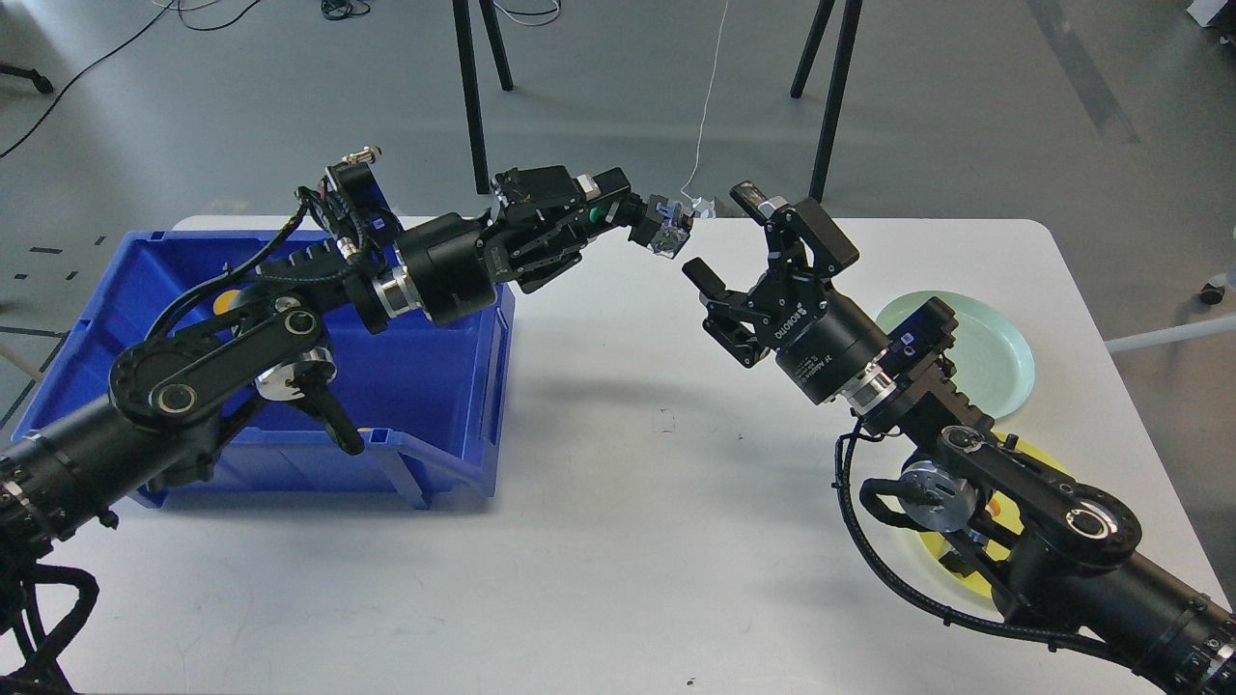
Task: Pass button and place on color plate
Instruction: 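Grasp the green button with the right gripper, release the left gripper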
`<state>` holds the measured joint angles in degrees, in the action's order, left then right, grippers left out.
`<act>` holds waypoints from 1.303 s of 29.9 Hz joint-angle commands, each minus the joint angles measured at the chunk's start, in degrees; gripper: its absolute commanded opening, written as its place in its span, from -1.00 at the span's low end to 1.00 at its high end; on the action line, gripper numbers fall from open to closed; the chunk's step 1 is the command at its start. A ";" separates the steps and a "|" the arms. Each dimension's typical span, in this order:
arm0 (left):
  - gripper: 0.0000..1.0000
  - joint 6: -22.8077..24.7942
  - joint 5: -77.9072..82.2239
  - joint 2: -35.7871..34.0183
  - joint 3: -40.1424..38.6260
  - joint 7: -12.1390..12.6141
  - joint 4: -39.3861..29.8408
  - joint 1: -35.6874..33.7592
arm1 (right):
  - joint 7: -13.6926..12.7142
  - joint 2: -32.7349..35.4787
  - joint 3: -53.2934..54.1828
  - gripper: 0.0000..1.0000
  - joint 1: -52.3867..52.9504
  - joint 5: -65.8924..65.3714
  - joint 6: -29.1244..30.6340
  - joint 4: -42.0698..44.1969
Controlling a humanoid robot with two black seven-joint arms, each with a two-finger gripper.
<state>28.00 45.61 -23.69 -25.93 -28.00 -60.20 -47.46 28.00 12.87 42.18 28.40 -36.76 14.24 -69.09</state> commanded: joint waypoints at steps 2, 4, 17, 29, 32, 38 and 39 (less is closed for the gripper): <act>-0.66 0.00 0.01 0.04 0.00 0.00 -0.01 0.00 | 0.00 -1.79 -0.08 0.96 0.69 -0.06 0.17 1.23; -0.66 0.00 0.01 0.04 0.00 0.00 -0.01 0.00 | 0.00 -2.23 -0.17 0.96 1.04 -0.06 0.17 2.11; -0.66 0.00 -0.08 -0.05 0.00 0.00 0.26 0.00 | 0.00 -6.54 -2.01 0.87 3.06 0.20 0.26 4.31; -0.65 0.00 -0.08 -0.05 0.00 0.00 0.35 0.00 | 0.00 -6.37 -2.01 0.10 3.06 0.46 0.61 3.87; -0.65 0.00 -0.08 -0.05 0.00 0.00 0.43 0.00 | 0.00 -6.54 -2.10 -0.42 3.15 0.46 0.70 3.87; -0.61 0.00 -0.08 -0.05 0.00 0.00 0.43 0.00 | 0.00 -6.54 -2.01 -0.88 3.33 0.55 0.35 3.96; -0.60 0.00 -0.08 -0.05 0.00 0.00 0.52 0.00 | 0.00 -6.54 -2.01 -0.95 3.33 0.64 0.44 3.96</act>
<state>27.99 45.52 -23.73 -25.92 -28.00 -59.74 -47.45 28.03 6.35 40.24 31.66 -36.19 14.58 -65.14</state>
